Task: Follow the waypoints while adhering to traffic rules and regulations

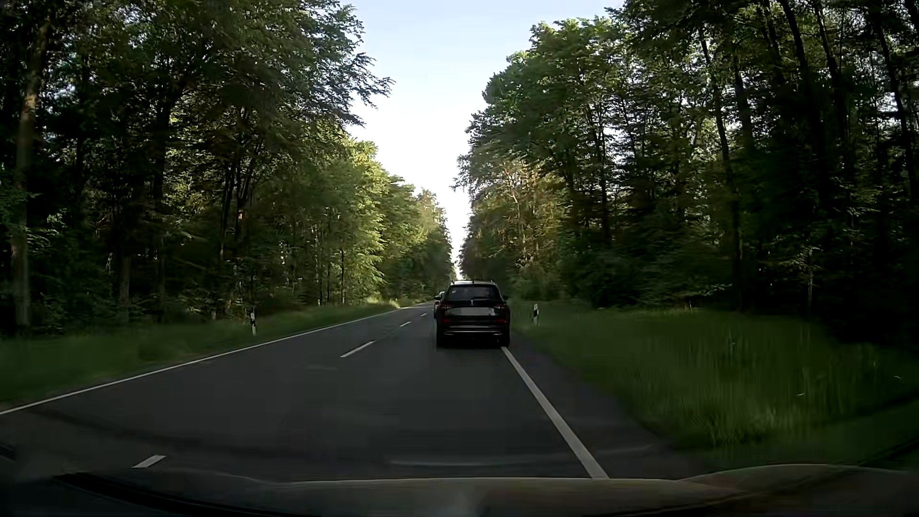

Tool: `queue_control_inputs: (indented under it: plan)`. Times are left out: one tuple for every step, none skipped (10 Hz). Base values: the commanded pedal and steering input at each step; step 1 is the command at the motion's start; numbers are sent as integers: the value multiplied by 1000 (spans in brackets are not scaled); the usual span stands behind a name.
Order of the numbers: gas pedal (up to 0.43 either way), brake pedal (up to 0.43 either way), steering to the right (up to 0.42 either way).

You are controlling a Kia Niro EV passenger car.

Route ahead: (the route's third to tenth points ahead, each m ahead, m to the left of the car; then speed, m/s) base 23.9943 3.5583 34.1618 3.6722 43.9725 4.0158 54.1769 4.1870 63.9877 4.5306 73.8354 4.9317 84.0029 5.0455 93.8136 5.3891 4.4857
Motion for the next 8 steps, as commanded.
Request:
queue_control_inputs:
  plan:
    - [0, 0, 0]
    - [0, 0, 0]
    - [0, 0, 0]
    - [0, 0, 1]
    - [0, 0, 2]
    - [0, 0, 2]
    - [0, 0, 2]
    - [0, 0, 0]
